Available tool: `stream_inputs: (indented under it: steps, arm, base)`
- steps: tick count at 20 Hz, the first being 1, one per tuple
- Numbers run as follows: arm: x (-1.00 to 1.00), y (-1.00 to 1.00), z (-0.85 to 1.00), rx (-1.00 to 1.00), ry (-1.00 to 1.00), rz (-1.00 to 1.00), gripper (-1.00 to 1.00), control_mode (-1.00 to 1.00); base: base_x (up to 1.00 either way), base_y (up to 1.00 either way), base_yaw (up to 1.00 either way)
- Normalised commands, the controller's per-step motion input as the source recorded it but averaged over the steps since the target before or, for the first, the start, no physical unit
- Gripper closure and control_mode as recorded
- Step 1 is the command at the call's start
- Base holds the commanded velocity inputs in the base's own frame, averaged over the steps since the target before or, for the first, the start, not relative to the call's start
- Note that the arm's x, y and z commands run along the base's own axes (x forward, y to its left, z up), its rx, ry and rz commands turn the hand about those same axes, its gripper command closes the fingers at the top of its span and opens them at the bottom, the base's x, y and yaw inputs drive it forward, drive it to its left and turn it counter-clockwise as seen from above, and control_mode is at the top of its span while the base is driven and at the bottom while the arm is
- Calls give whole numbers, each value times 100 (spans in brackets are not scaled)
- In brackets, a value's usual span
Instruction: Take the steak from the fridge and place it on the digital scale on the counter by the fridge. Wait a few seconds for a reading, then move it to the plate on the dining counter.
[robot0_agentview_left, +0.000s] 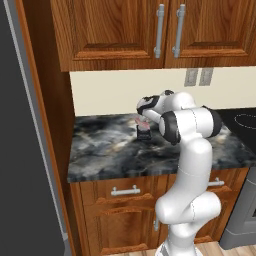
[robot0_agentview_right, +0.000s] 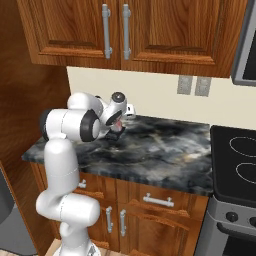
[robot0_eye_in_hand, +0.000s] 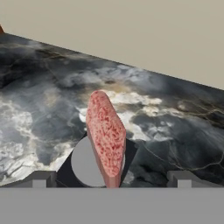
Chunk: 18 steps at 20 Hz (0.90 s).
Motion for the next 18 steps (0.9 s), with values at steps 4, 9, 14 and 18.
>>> stream_inputs:
  steps: [4,9,14,18]
  arm:
    - [0,0,0,0,0,0,-100,-100]
    - [0,0,0,0,0,0,-100,-100]
    - [0,0,0,0,0,0,-100,-100]
    - [0,0,0,0,0,0,-100,-100]
  base:
    - [0,0,0]
    - [0,0,0]
    - [0,0,0]
    - [0,0,0]
